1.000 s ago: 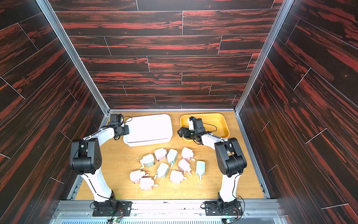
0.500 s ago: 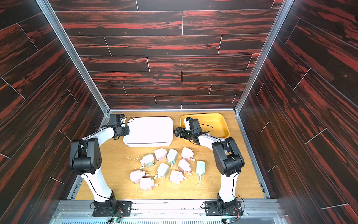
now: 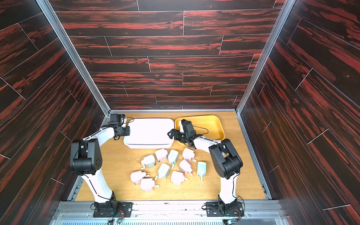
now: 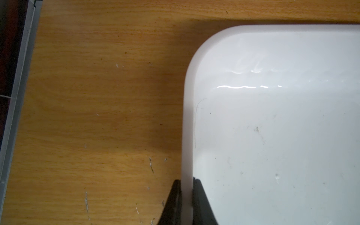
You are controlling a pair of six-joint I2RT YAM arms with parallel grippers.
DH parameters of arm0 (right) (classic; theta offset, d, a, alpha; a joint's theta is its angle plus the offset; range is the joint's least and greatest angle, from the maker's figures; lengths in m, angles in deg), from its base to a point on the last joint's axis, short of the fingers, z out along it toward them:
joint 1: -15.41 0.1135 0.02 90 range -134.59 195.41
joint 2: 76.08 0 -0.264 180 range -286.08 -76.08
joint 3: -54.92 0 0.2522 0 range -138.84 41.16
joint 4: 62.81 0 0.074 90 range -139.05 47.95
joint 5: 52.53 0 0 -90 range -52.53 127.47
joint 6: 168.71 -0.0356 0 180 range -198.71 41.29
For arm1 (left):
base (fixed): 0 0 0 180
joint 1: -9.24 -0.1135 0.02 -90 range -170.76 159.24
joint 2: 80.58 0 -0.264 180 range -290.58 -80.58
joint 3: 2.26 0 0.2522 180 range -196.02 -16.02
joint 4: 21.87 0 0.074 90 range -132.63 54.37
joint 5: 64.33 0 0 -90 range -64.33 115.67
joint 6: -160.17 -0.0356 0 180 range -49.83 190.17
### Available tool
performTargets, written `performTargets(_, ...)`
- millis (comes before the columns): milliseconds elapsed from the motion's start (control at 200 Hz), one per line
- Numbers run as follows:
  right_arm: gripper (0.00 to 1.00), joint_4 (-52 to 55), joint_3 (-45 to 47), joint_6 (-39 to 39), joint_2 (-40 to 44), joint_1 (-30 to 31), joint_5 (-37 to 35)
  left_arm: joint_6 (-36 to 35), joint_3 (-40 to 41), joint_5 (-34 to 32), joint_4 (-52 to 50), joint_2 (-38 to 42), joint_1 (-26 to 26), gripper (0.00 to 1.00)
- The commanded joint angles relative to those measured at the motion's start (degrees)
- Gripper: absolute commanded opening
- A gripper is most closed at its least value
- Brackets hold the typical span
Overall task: Place the pencil sharpeners by color into the storage box
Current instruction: Move the storage box to the center of the board.
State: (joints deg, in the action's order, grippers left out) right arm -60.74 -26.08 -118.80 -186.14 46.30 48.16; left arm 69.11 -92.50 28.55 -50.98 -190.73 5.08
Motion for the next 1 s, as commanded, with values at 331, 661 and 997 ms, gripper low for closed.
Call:
performTargets(331,0.97,-0.3,-4.1,-5.5,-1.6,1.4,-2.0,0.1,-1.1,1.7,-2.4,1.0,0.1,0.04)
performTargets(661,0.96,1.6,-5.2,1.4,0.6,1.4,-1.6,2.4,-0.3,1.1,-2.2,3.0,-0.7,0.29)
performTargets(997,0.96,13.3,-0.3,23.8,12.0,1.4,-16.7,7.7,4.3,-1.0,3.4,9.0,-1.4,1.0)
